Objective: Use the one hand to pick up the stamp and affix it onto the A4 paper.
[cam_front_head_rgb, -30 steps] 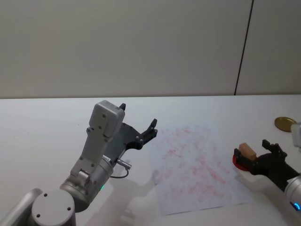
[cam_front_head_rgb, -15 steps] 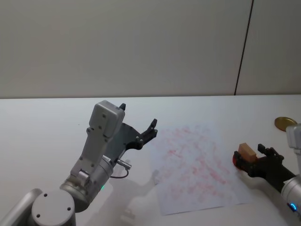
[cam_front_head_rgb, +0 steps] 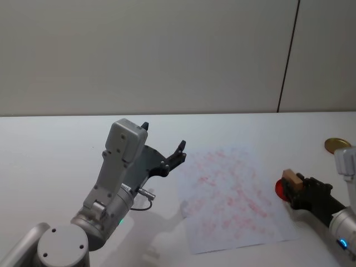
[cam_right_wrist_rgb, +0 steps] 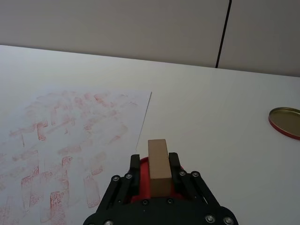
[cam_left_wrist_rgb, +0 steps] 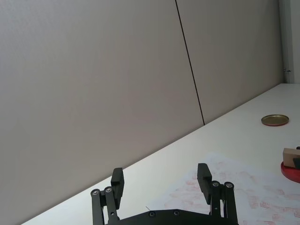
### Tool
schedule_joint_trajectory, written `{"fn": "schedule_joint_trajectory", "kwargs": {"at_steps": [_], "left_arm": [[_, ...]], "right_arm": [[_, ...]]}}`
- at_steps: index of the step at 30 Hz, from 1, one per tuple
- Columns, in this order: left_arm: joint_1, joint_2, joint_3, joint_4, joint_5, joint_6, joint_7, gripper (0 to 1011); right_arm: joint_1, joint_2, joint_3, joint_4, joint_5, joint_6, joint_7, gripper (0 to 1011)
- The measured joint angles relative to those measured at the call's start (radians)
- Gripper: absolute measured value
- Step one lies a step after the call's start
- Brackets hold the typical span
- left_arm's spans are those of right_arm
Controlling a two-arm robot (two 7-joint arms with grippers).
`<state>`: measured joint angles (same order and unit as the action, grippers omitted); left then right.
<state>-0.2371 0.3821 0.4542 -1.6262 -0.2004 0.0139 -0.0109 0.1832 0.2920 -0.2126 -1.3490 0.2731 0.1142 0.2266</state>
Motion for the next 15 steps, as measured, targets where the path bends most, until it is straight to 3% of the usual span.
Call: {"fn": "schedule_joint_trajectory", "kwargs": {"at_steps": [1, 7, 15], "left_arm": [[0.000, 0.000, 0.000, 0.000, 0.000, 0.000, 0.000, 993], [0.000, 0.000, 0.000, 0.000, 0.000, 0.000, 0.000, 993], [0.000, 0.000, 0.000, 0.000, 0.000, 0.000, 0.000, 993]], "right_arm": [[0.002, -0.001, -0.001, 0.003, -0.001, -0.001, 0.000, 376], [0.005, -0.004, -0.003, 0.008, -0.009, -0.011, 0.001, 229], [0.004, -0.007, -0.009, 0.000, -0.027, -0.045, 0.009, 220]]}}
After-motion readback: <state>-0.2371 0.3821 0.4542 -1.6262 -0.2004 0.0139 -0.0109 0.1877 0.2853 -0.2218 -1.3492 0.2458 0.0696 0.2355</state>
